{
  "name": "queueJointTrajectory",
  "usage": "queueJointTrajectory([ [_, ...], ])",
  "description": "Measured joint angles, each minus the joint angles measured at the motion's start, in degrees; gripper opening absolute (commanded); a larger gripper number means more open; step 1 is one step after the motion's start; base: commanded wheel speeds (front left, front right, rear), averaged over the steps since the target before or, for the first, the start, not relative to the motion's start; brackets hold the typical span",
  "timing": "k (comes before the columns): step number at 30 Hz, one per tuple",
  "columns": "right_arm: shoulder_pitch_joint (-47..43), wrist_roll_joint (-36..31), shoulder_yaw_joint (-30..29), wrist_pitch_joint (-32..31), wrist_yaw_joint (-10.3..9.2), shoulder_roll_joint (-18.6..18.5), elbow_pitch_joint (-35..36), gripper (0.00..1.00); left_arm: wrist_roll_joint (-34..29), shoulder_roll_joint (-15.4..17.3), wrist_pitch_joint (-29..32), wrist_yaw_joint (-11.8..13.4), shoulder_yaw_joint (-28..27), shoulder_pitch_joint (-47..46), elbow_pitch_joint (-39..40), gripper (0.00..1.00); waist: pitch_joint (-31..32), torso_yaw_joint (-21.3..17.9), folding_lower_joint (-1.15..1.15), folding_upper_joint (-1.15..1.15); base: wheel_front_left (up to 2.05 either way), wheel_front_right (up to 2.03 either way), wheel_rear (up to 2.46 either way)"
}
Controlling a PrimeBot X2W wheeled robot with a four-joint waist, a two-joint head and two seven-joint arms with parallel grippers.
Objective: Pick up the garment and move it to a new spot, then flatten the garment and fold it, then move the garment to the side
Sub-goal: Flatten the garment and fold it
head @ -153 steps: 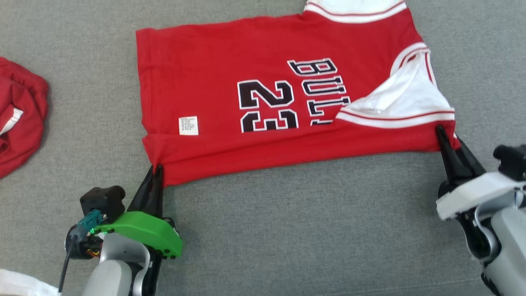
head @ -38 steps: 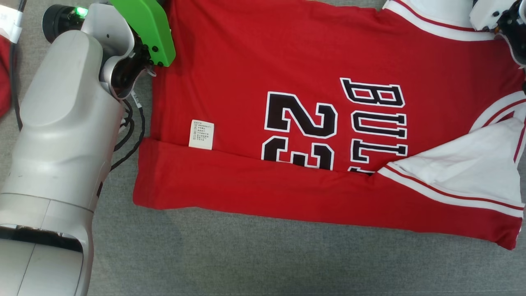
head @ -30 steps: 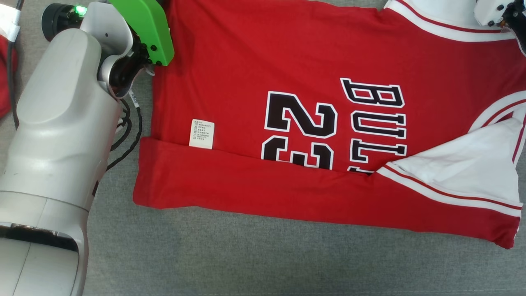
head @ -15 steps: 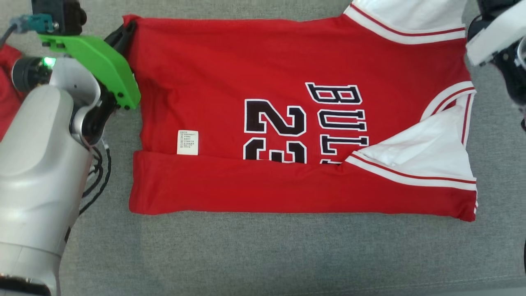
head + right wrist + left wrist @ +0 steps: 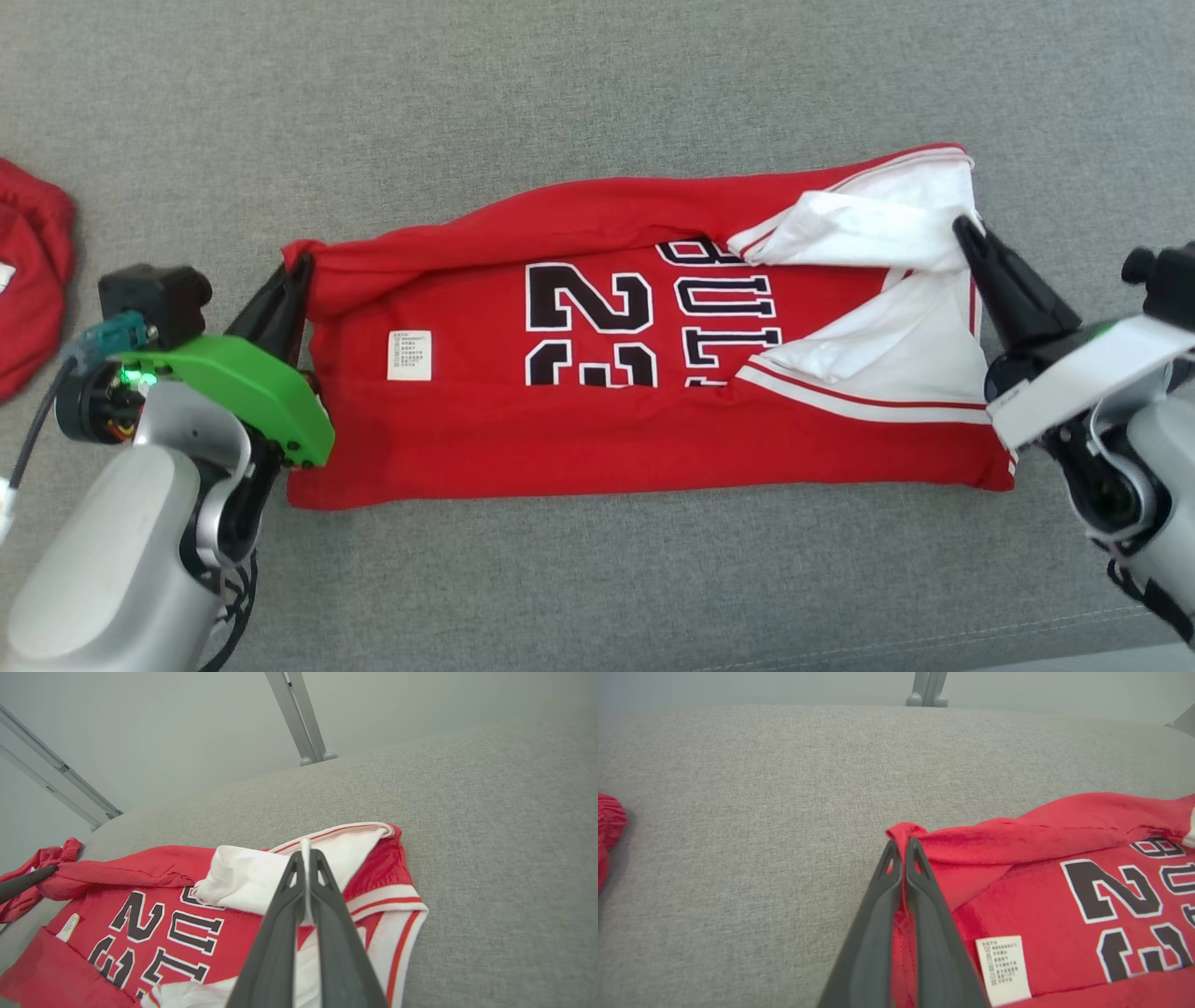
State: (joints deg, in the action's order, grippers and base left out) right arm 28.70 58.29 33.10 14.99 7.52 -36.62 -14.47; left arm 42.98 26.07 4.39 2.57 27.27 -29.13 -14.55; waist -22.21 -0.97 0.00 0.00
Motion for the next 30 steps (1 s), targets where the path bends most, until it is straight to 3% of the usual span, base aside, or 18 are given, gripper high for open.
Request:
queueJointTrajectory([
  [5,-9.3,-1.5,-4.3,0.0,0.0,3.0,2.4,0.0,-0.4,1.8,-0.4,3.0,-0.1,6.3,6.5,0.0,0.9,-0.2,0.0,0.0,0.0,0.0,0.0],
  [13,-18.1,-3.3,-9.8,0.0,0.01,6.2,3.6,0.0,0.2,2.3,-0.6,5.0,-0.3,11.2,9.9,0.0,1.8,0.0,0.0,0.0,0.0,0.0,0.0],
  [14,-18.8,-3.5,-10.1,0.0,0.01,6.5,3.8,0.0,0.7,2.4,-0.4,5.0,-0.4,11.6,10.0,0.07,1.8,0.0,0.0,0.0,0.0,0.0,0.0],
  [15,-19.5,-3.7,-10.5,0.0,0.01,6.7,4.0,0.25,1.0,2.4,-0.4,5.1,-0.5,11.9,10.0,0.39,1.8,0.0,0.0,0.0,0.0,0.0,0.0],
  [16,-20.1,-3.9,-10.8,0.0,0.01,6.8,4.3,0.59,1.1,2.3,-0.5,5.4,-0.6,12.2,10.0,1.0,1.9,0.0,0.0,0.0,0.0,0.0,0.0],
  [17,-20.6,-4.2,-11.3,0.0,0.01,7.0,4.5,1.0,1.2,2.3,-0.7,5.5,-0.6,12.5,9.9,1.0,1.9,0.0,0.0,0.0,0.0,0.0,0.0],
  [22,-22.6,-10.0,-15.7,0.0,0.0,8.9,7.6,1.0,0.7,1.9,-5.0,7.6,-2.1,14.5,8.9,1.0,2.3,-0.5,0.0,0.0,0.0,0.0,0.0],
  [25,-24.4,-18.7,-22.8,0.0,0.0,12.2,11.2,1.0,-1.5,0.0,-12.8,10.6,-4.0,16.4,9.5,1.0,3.0,-1.0,0.0,0.0,0.0,0.0,0.0],
  [30,-25.8,-28.5,-30.4,0.1,0.01,17.0,15.7,1.0,-5.6,-2.9,-18.1,14.8,-4.9,17.5,11.4,1.0,4.3,-1.2,0.0,0.0,0.0,0.0,0.0],
])
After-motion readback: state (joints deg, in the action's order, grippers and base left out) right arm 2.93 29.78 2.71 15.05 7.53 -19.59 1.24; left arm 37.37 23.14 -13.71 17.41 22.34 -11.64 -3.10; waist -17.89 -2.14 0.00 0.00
